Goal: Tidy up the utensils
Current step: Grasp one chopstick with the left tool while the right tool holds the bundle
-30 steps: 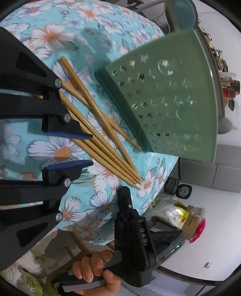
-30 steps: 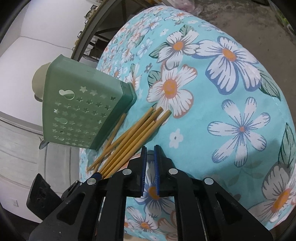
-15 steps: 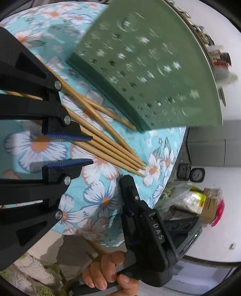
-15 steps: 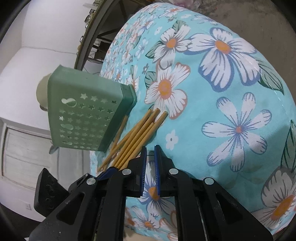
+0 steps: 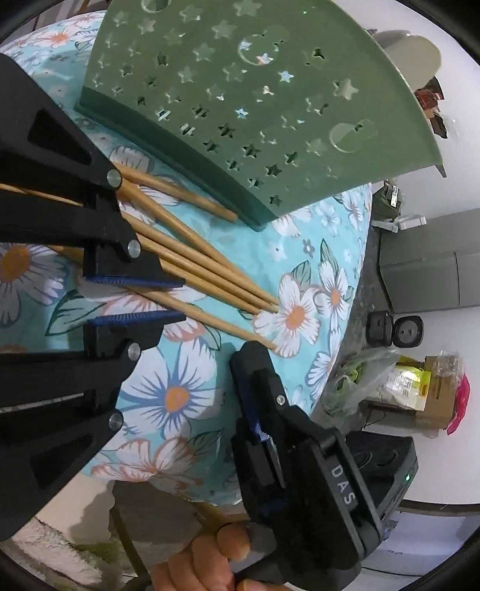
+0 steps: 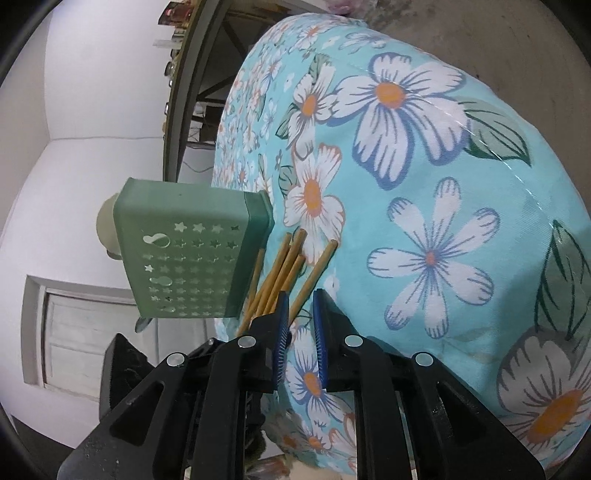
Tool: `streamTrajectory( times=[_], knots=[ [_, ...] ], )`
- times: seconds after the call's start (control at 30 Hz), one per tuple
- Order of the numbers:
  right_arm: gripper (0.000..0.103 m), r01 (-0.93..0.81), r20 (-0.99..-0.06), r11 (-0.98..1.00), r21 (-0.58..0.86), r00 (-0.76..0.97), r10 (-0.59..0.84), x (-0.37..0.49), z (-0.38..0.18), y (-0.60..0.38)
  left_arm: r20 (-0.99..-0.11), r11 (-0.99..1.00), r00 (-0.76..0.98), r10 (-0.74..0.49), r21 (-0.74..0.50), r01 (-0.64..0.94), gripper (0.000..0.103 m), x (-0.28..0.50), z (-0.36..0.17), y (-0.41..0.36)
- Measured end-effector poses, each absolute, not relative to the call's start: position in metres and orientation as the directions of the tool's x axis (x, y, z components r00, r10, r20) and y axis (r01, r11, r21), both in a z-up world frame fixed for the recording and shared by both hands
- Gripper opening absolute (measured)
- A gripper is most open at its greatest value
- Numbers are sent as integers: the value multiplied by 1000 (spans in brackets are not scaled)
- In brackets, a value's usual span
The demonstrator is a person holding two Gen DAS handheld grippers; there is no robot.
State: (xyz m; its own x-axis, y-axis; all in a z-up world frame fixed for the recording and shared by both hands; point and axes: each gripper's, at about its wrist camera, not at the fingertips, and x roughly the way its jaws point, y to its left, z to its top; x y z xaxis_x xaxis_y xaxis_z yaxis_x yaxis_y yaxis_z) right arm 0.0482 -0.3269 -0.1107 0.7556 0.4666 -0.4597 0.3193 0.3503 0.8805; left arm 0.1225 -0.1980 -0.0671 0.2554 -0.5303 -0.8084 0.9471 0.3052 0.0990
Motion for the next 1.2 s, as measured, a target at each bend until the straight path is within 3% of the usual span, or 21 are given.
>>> streamTrajectory(
  times=[0.33,0.8,1.0,1.2],
  knots=[
    [15,323,-456,342,882,766,453,38,-110,-337,-833,323,225,-505,59,945,12,118,-62,-172],
    [20,322,-436,310,894,783,444,25,-114,-339,-847,338,164,-505,-19,941,17,131,-69,-201],
    [22,319,-414,276,907,796,442,19,-115,-343,-832,385,188,-522,-33,923,5,133,-62,-183],
    [25,316,-409,273,909,802,436,18,-111,-346,-813,452,233,-534,-41,891,5,135,-49,-151]
  ],
)
